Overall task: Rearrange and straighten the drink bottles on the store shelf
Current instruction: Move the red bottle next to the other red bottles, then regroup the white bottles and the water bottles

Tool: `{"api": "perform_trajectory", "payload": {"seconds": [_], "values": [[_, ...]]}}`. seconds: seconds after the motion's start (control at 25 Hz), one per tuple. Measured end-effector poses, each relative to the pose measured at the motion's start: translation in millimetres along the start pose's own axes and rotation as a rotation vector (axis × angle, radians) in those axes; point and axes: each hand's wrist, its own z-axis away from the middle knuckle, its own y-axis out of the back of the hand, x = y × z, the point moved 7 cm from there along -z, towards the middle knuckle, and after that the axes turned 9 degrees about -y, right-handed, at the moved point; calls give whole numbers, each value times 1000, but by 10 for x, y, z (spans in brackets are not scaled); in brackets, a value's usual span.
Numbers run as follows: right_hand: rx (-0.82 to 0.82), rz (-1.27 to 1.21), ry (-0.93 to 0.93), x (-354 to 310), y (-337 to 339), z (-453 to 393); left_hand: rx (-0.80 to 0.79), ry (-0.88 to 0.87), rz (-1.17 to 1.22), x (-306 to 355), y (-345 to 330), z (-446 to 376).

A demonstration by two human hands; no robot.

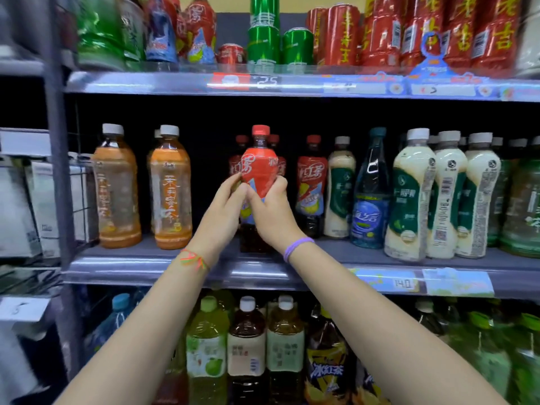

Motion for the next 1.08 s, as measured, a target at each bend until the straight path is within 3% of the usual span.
{"api": "perform_trajectory", "payload": {"seconds": [0.16,0.24,0.32,0.36,0.44,0.56,0.72,0.84,0.96,1.08], "values": [[-135,175,-28,2,19,24,-21,-25,-15,-63,-3,13],[73,371,3,3,334,19,12,-28,-149,-109,19,-21],[375,494,-91,57,773,-14,21,-34,-261,-139,47,-62],[440,550,-177,108,932,-52,15,-41,-293,-141,44,-72],[401,695,-329,217,1051,-198,8,-51,-336,-157,20,-73],[346,883,-361,229,997,-391,-1,-49,-375,-180,1,-71],[312,806,-391,201,973,-479,73,-41,-499,-115,74,-74],[314,723,-314,161,1042,-320,255,-65,-635,-68,156,45],[258,652,-181,98,926,-164,346,-94,-561,-60,170,63],[99,546,-68,7,703,-64,437,-305,-607,112,167,116]]}}
